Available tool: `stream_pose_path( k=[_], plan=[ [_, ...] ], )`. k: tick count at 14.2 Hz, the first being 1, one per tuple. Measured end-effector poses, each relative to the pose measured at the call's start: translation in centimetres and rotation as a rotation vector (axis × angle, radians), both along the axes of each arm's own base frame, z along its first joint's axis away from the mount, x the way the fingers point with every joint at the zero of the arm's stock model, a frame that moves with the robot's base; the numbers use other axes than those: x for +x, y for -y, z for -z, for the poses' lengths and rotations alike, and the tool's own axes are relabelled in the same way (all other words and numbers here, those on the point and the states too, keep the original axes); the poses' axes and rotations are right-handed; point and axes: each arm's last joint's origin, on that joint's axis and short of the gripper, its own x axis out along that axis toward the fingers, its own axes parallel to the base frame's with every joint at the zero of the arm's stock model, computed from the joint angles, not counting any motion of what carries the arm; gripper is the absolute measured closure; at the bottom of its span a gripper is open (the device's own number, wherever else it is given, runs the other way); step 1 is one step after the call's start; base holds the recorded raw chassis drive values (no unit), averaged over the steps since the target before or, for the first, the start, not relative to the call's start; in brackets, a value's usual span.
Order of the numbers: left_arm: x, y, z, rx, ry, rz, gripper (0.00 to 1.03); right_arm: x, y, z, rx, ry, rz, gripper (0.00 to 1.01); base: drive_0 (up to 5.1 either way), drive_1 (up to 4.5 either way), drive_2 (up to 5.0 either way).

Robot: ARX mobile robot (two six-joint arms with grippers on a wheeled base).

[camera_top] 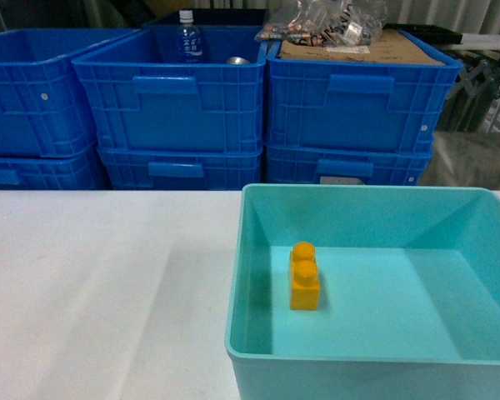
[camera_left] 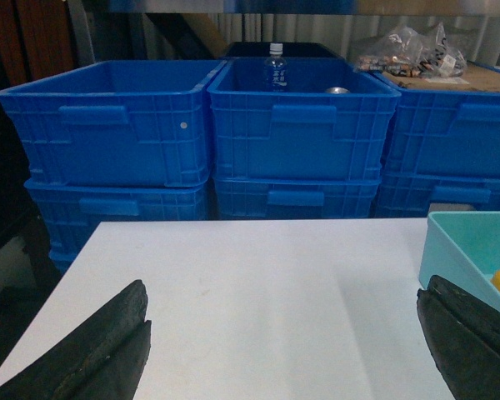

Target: Pick red block from blue box to shelf

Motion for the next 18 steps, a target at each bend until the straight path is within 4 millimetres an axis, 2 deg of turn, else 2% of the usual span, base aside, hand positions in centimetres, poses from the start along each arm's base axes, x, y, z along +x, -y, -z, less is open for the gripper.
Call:
stream_pose_path(
  k=[5, 8, 18],
  plan=[
    [0.0, 0.0, 0.0, 0.0, 0.0, 0.0, 0.05, -2.7, 1.2, 2.1, -0.008, -0.049, 0.005, 0.72, 0.0, 0.0, 0.0],
    [0.0, 0.0, 0.0, 0.0, 0.0, 0.0, 0.05, -3.8, 2.5, 1.6, -0.005, -0.017, 0.017, 0.72, 0.0, 0.0, 0.0],
    [0.0, 0.0, 0.0, 0.0, 0.0, 0.0, 0.05, -6.4, 2.4, 1.0, -0.005, -0.003, 0.007, 0.72, 0.0, 0.0, 0.0]
  ],
)
